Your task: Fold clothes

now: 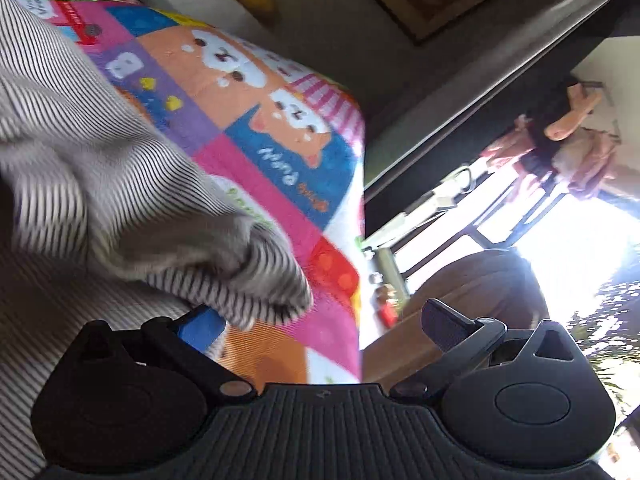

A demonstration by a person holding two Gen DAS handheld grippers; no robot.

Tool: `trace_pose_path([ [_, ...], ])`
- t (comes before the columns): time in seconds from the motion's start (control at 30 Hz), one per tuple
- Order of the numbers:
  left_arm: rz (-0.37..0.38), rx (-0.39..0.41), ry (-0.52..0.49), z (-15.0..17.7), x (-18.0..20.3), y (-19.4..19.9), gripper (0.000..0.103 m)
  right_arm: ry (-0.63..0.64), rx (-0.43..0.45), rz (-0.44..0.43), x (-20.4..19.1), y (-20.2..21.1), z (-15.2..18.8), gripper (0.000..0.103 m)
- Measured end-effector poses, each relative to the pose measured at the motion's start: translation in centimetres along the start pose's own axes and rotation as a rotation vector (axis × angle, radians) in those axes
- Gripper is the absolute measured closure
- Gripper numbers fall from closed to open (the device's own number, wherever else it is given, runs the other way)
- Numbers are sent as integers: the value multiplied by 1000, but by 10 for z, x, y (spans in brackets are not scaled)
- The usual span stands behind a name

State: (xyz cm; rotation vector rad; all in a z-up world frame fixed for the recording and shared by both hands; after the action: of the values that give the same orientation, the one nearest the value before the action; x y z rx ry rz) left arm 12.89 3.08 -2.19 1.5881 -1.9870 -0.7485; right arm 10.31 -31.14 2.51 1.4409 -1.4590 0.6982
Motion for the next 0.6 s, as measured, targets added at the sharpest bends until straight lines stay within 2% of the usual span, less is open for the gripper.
trace_pose_path([
  [0.17, -22, -11, 25, 9, -23, 15, 6, -172, -103, -163, 22, 4, 44, 0],
  [0.23, -10, -22, 24, 14, -27, 22, 6, -365, -100, -320, 37, 5, 57, 0],
  [0.3, 67, -32, 59, 15, -29, 31, 7, -571, -72, -459, 55, 4, 62, 0],
  [0.4, 251, -36, 180, 6, -34, 46, 7, -844, -7, -636, 77, -7, 59, 0],
  [0.5, 344, -5, 281, -9, -36, 53, 6, -1055, 54, -820, 83, -25, 50, 1],
  [0.57, 364, -18, 338, -18, -34, 44, 6, -1111, 69, -897, 79, -38, 39, 19],
  [0.6, 368, -27, 360, -21, -33, 38, 6, -1120, 58, -911, 74, -46, 33, 22],
])
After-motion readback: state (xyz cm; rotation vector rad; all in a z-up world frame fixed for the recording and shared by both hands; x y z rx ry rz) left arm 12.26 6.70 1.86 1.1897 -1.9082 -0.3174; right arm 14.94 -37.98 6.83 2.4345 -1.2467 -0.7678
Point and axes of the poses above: each gripper's, at about its wrist camera, not at the fingertips, and y roughly against the way its jaws point, x to its right, z to its underside, the point moved 5 cm from there along -y, roughly the way its jaws point, and after that the axes turned 13 degrees about y, right-handed, at the moved point
